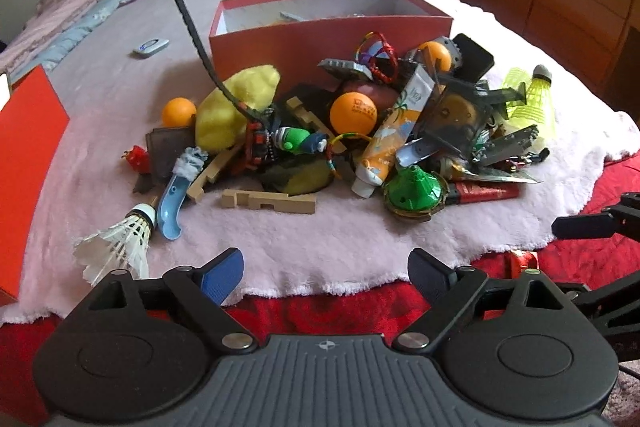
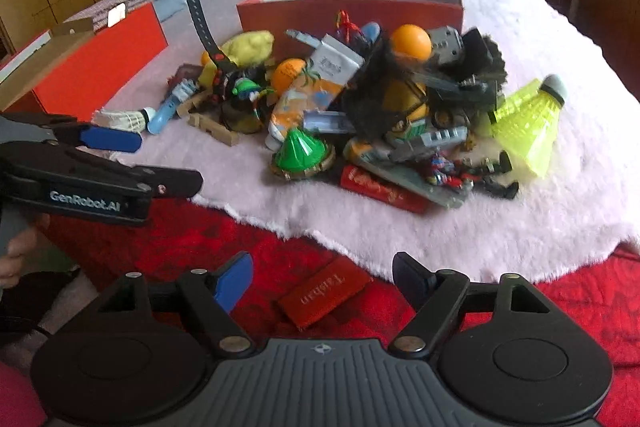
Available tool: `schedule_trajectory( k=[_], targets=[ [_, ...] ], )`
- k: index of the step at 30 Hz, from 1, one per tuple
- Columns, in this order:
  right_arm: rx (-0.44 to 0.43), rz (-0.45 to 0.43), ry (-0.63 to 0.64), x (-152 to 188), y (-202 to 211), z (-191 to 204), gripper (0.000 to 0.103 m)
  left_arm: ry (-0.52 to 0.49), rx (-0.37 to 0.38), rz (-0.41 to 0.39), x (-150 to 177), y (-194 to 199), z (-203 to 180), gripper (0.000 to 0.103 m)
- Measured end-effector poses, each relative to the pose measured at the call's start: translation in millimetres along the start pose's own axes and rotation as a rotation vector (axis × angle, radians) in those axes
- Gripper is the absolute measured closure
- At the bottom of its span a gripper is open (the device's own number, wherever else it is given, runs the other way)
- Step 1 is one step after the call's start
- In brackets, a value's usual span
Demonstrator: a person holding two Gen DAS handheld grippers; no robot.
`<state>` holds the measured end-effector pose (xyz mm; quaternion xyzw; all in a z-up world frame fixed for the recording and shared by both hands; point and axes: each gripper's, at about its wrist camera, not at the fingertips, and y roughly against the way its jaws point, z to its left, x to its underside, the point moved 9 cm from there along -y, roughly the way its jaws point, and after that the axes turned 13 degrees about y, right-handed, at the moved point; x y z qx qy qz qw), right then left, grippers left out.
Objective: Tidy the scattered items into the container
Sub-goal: 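Move both tools back to the pile, then grasp the green spinning top with the right tool while the left tool grasps a tan wooden block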
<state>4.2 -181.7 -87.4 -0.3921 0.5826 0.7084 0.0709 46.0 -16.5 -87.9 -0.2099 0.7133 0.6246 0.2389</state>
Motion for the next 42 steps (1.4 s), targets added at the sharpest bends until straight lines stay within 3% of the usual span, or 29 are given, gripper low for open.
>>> schedule_trajectory(
  k=[4,13,36,38,39,40,42],
  targets=[
    [0.016,-0.065,0.024,-9.9,0.3,1.4,0.035,0.011,-0.019,0.002,0.5,-5.0,5.1,0.013],
    [0.007,-0.139,0.124,-51.3,-24.5,13.6,0.037,0.008,-0.094,-0.004,2.1,-6.5,22.0,0.013],
    [0.034,-0.070,0.159,-76.5,-95.8,17.5,0.027,0.051,-0.128,0.017,7.6,-14.8,44.9,0.012],
    [0.034,-0.060,0.160,-75.4,-98.5,17.7,0.030,0.048,-0.127,0.018,7.4,-15.1,44.8,0.012],
    [0.041,-0.052,0.159,-74.2,-99.4,16.6,0.041,0.048,-0.128,0.017,7.2,-15.2,45.0,0.012],
    [0.047,-0.041,0.152,-72.7,-100.8,14.4,0.044,0.048,-0.129,0.016,6.9,-15.2,45.3,0.012],
    [0.030,-0.046,0.117,-71.6,-97.3,11.2,0.044,0.052,-0.132,0.010,5.3,-14.9,46.8,0.012]
  ],
)
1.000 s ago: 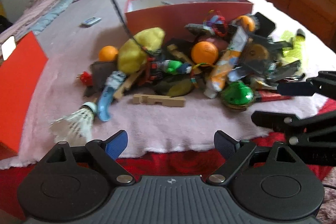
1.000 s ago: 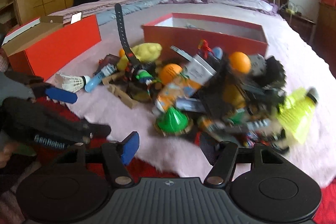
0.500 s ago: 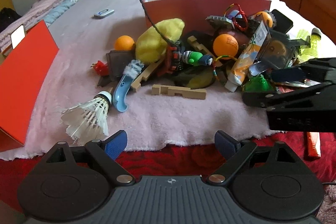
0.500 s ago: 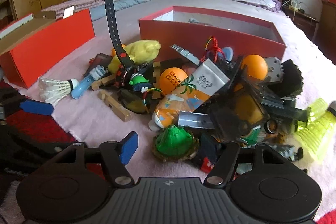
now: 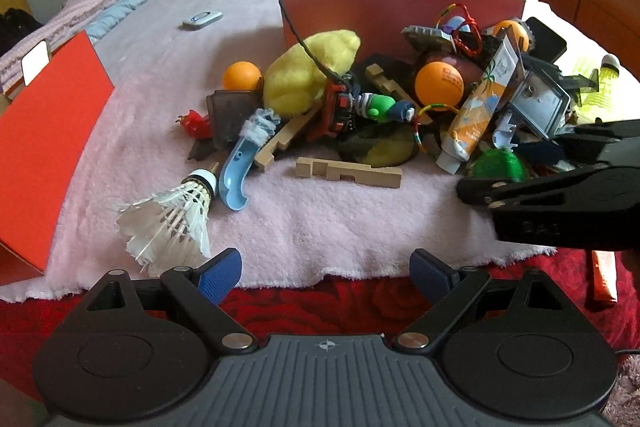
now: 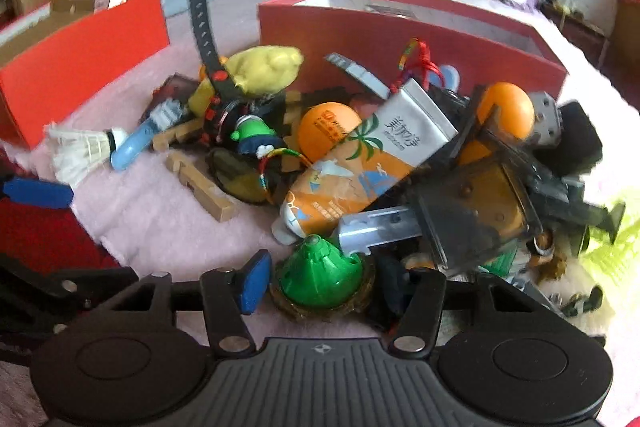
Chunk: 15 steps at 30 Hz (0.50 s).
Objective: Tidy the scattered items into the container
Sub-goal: 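Grasp the green spinning top with the right tool while the left tool grasps a tan wooden block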
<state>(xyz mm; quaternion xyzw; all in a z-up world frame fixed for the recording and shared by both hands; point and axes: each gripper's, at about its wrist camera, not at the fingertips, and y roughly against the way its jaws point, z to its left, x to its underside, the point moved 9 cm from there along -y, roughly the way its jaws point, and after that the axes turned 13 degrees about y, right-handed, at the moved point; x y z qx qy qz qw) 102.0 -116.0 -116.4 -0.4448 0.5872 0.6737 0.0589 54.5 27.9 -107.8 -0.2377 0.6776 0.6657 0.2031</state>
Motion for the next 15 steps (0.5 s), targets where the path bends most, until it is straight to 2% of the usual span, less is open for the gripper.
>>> schedule_trajectory(
  k=[7,11,15],
  targets=[
    [-0.054,-0.031,0.043,14.5,40.0,12.8,0.044,-0.027,0.024,-0.058,-20.1,-6.5,-7.2,0.011],
    [-0.085,0.000,0.034,33.4,50.1,16.5,0.044,-0.053,0.063,-0.115,-37.3,-26.9,-20.4,0.011],
    [-0.100,0.027,-0.012,47.6,48.5,15.1,0.044,-0.029,0.079,-0.143,-44.2,-48.6,-22.2,0.011]
  ],
)
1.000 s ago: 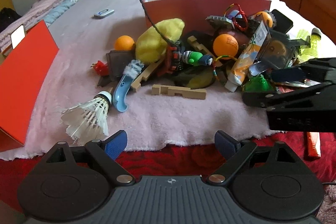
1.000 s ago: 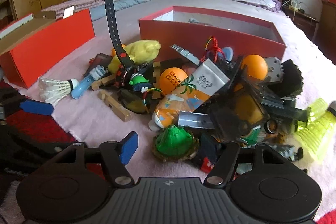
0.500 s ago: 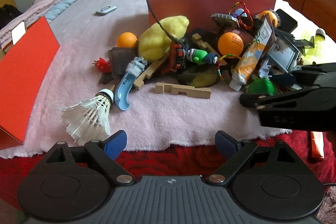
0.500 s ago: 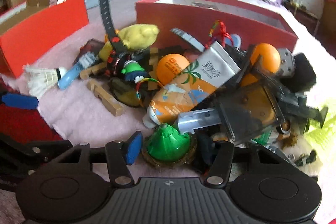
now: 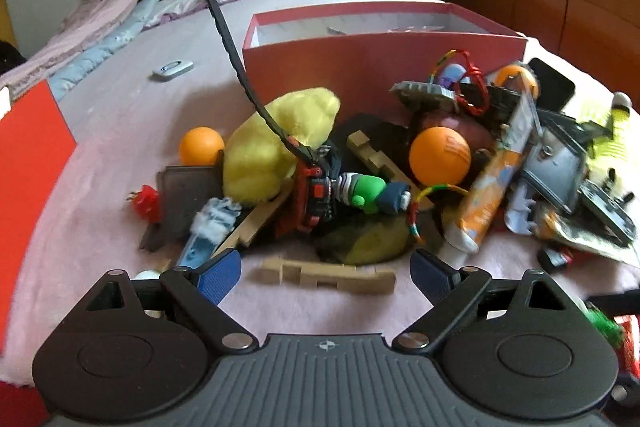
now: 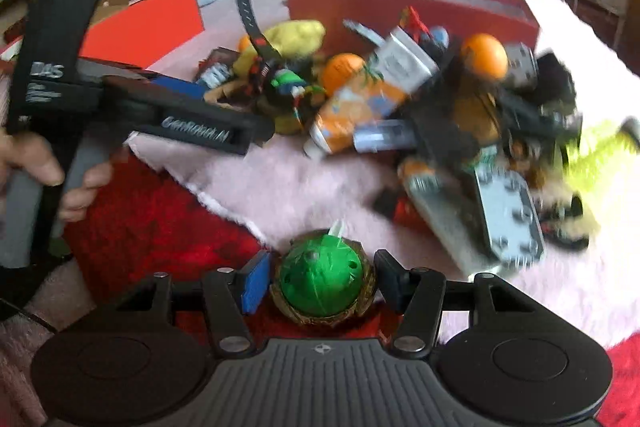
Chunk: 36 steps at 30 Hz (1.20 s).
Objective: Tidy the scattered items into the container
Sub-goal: 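Grasp the green spinning top with the right tool while the left tool grasps a tan wooden block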
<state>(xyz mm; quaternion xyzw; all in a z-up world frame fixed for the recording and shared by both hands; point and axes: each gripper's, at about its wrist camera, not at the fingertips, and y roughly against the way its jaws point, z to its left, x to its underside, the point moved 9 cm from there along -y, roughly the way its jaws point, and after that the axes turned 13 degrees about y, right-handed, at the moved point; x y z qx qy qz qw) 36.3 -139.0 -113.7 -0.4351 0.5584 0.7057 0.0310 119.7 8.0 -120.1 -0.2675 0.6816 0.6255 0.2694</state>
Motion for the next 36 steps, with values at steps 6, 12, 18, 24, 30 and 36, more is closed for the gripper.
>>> schedule_trajectory(
  k=[6,12,18,24,30,36],
  targets=[
    [0.003,0.000,0.011,3.1,-5.5,2.3,0.041,-0.079,0.006,-0.007,5.7,-12.6,-6.1,0.004],
    [-0.007,-0.010,0.003,4.8,-7.0,0.0,0.040,-0.075,0.047,0.019,17.7,-17.9,-12.4,0.006],
    [-0.018,-0.014,0.002,4.2,-9.1,1.3,0.035,-0.054,0.079,0.035,13.6,-26.8,-8.8,0.007],
    [-0.022,-0.014,0.004,3.8,-7.9,1.5,0.034,-0.049,0.103,0.032,12.4,-20.8,-8.7,0.027],
    [-0.010,-0.006,0.002,3.2,-1.5,-0.6,0.037,0.010,0.119,0.037,20.7,0.5,-1.0,0.027],
    [0.011,-0.002,-0.024,8.6,7.9,-6.3,0.038,0.033,0.136,0.047,31.5,22.5,4.1,0.027]
  ],
)
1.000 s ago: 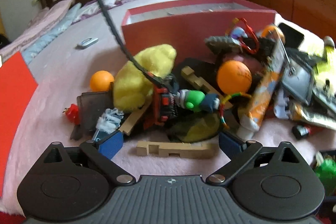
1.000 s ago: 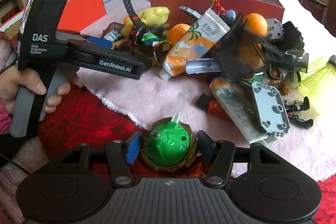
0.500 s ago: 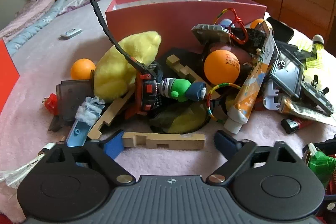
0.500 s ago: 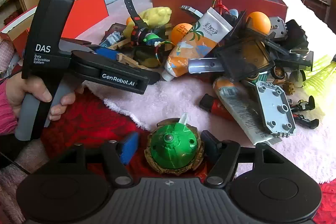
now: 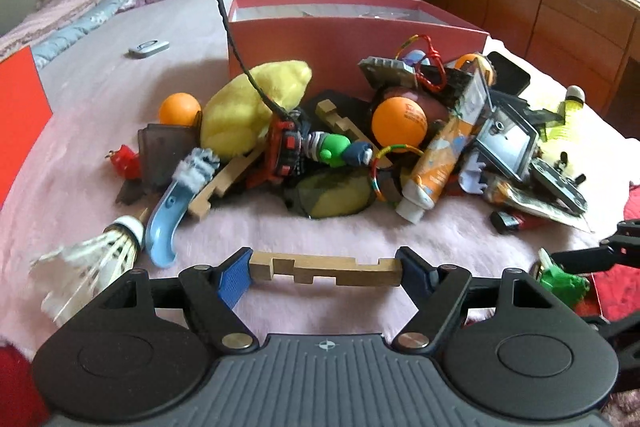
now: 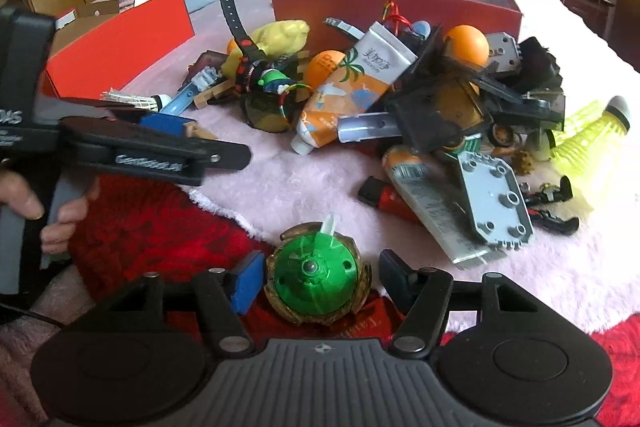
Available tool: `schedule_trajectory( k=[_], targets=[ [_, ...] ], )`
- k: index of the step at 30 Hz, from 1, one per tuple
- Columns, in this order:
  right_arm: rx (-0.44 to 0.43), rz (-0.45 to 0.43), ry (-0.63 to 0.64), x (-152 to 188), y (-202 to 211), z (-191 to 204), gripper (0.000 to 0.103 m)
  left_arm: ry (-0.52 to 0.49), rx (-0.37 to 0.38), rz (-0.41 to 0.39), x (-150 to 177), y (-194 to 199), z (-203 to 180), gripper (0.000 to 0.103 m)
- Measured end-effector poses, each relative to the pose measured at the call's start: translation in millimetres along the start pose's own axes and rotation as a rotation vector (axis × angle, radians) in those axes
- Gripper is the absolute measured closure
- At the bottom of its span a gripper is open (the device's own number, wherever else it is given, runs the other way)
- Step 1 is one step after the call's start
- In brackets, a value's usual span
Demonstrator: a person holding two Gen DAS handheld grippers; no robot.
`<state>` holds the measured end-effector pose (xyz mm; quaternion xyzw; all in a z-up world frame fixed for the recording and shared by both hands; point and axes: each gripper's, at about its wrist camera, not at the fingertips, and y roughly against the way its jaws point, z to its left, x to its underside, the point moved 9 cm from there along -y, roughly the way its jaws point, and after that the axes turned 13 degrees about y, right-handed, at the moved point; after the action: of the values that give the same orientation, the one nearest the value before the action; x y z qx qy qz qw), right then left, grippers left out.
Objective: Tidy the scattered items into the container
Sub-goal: 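Grasp the green spinning top with the right tool while the left tool grasps a tan wooden block, then carry both items over the red box and open the left tool to drop the wooden block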
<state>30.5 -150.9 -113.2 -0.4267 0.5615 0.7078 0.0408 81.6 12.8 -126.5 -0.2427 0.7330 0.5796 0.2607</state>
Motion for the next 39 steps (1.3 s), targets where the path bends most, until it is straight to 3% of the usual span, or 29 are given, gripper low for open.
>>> schedule_trajectory(
  k=[3,5,14,15,16,29,39],
  targets=[
    [0.001,0.012,0.008,1.1,-3.0,1.3,0.039,0.002,0.013,-0.010,-2.0,8.8,-2.1,0.027],
    [0.005,0.015,0.023,0.4,-3.7,3.3,0.045,-0.002,0.023,-0.026,-5.7,16.0,-5.4,0.027],
    [0.025,-0.024,0.034,-12.7,9.3,2.6,0.045,-0.036,0.051,-0.075,-21.9,37.7,-22.0,0.027],
    [0.027,-0.031,0.031,-14.8,11.5,1.5,0.056,-0.037,0.052,-0.077,-23.1,38.8,-23.1,0.027],
    [0.025,-0.034,0.023,-16.5,12.7,0.1,0.058,-0.039,0.054,-0.080,-24.2,39.9,-24.2,0.027],
    [0.030,-0.024,0.001,-14.1,9.6,-4.0,0.058,-0.026,0.061,-0.095,-26.8,46.1,-25.3,0.027],
    [0.027,0.038,0.031,1.6,-2.5,2.9,0.048,-0.028,0.063,-0.083,-20.7,45.0,-26.2,0.027]
  ],
)
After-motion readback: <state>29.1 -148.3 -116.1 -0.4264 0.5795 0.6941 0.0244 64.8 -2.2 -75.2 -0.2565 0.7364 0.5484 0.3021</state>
